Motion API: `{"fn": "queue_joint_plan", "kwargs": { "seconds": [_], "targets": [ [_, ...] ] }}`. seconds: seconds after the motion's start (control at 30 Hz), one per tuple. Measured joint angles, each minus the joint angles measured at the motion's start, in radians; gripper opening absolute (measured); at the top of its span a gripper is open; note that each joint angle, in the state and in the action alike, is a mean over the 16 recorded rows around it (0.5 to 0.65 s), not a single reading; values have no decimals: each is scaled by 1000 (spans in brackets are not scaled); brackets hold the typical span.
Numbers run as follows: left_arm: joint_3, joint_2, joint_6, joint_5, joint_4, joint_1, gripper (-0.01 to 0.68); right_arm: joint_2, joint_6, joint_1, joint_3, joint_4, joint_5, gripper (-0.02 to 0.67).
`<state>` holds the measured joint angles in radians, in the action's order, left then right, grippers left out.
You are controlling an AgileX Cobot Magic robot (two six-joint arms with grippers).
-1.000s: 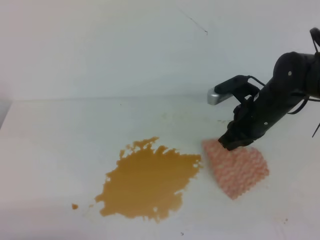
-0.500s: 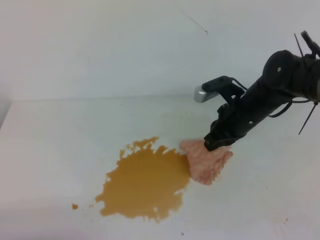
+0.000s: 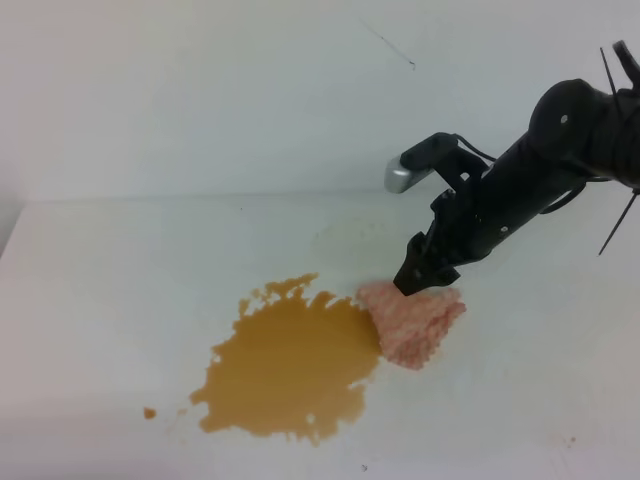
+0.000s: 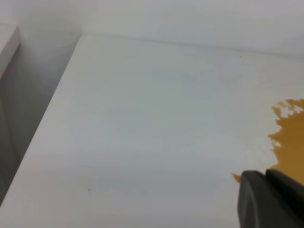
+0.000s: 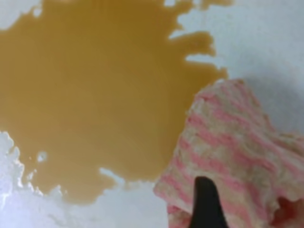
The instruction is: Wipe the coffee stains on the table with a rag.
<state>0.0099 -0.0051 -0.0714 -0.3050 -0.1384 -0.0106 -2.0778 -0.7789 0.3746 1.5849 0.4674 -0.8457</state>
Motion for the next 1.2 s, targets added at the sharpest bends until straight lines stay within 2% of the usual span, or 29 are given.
{"fn": "queue_joint_plan", "kwargs": {
  "seconds": [0.17,0.3,0.6,0.77,0.87,1.2],
  "targets": [
    [-5,3,0,-2,0,0,-2,-21,18,34,1,-57,19,434],
    [-7,5,0,-3,0,0,-2,-56,69,66,2,-131,43,410],
    [-10,5,0,-4,0,0,-1,-118,168,111,3,-256,82,208],
    [-10,5,0,-4,0,0,-1,-137,157,113,7,-231,76,89],
    [-7,3,0,-3,0,0,-2,-148,135,115,9,-198,69,47],
    [-5,2,0,-3,0,0,-2,-182,82,172,17,-90,48,32]
  ]
}}
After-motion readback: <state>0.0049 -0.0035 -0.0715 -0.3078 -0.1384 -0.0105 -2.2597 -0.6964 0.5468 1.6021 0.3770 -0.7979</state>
